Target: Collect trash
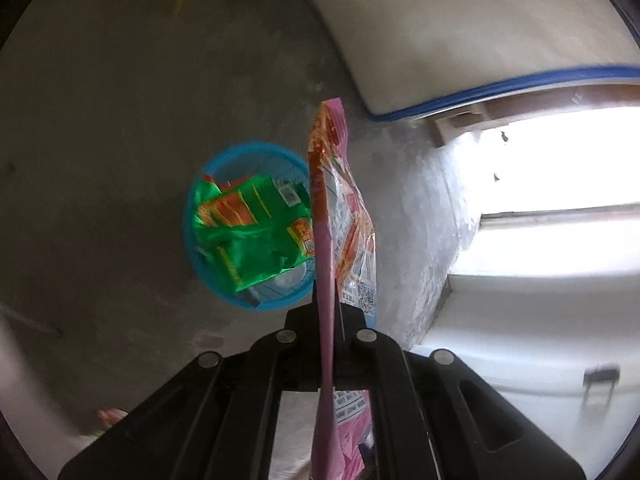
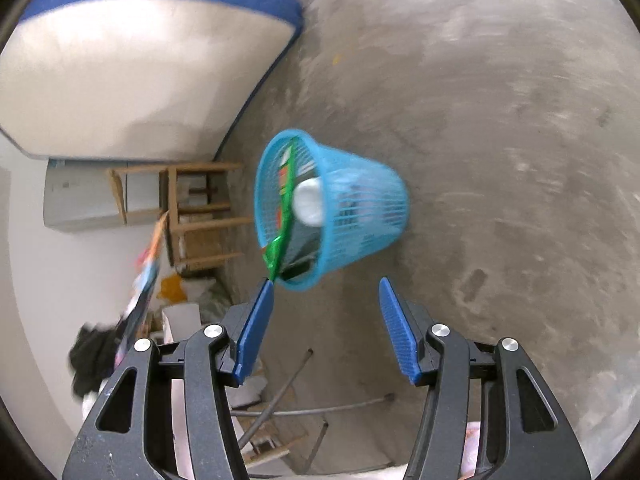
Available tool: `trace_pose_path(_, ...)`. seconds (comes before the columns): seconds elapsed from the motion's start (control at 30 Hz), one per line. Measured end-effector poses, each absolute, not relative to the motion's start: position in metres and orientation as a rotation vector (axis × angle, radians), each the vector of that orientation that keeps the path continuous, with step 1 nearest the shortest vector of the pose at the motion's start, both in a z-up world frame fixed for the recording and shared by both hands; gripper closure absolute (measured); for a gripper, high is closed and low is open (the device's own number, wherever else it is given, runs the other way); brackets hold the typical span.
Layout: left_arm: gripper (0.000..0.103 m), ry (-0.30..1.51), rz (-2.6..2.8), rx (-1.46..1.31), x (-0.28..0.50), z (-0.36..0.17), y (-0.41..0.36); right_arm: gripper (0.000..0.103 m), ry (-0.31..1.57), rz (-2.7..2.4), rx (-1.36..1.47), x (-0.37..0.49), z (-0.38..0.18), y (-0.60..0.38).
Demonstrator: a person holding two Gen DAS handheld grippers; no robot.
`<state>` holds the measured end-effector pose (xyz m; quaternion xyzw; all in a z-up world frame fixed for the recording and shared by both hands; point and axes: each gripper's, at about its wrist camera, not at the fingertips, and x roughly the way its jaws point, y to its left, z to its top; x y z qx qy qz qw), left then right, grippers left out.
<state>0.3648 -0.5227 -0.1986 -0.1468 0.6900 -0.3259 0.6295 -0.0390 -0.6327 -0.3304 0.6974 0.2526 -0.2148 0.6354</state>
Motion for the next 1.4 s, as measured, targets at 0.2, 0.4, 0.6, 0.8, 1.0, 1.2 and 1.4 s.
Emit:
trace_pose_path(0.2,0.060,1.618,-0.592,-0.285,0.369,-0.258,-0.554,0.049,0.584,-0.582,1.661,-0.087,-0.352,-0.627)
trace_pose_path(0.4,0.051,1.611,-0.576,-0.351,0.376,-0.252,-0.534,0.049,0.620,-0.581,1.657,-0.083,-0.358,-0.622)
trace_pose_path(0.6,0.051,1.506,-0.671,-0.366,0.374,-0.184,-0.504,0.049,0.654,-0.519,1.494,-0.050,-0.320,-0.615)
trace_pose_path(0.8,0.047,1.297,-0.882,-0.296,0.338,-0.075,-0.439,0.049,0.688,-0.404,1.150,0.003,-0.242,-0.588)
trace_pose_path(1.0,0.028,1.096,-1.050,-0.359,0.277,0.006,-0.325,0.047,0.660,-0.223,0.804,0.041,-0.149,-0.521)
trace_pose_path(1.2,0.005,0.804,-0.811,-0.319,0.185,0.053,-0.209,0.024,0.557,-0.118,0.443,0.033,-0.062,-0.433)
trace_pose_path(1.4,0.005,0.710,-0.440,-0.221,0.107,0.047,-0.150,0.007,0.453,-0.170,0.161,0.000,-0.023,-0.358)
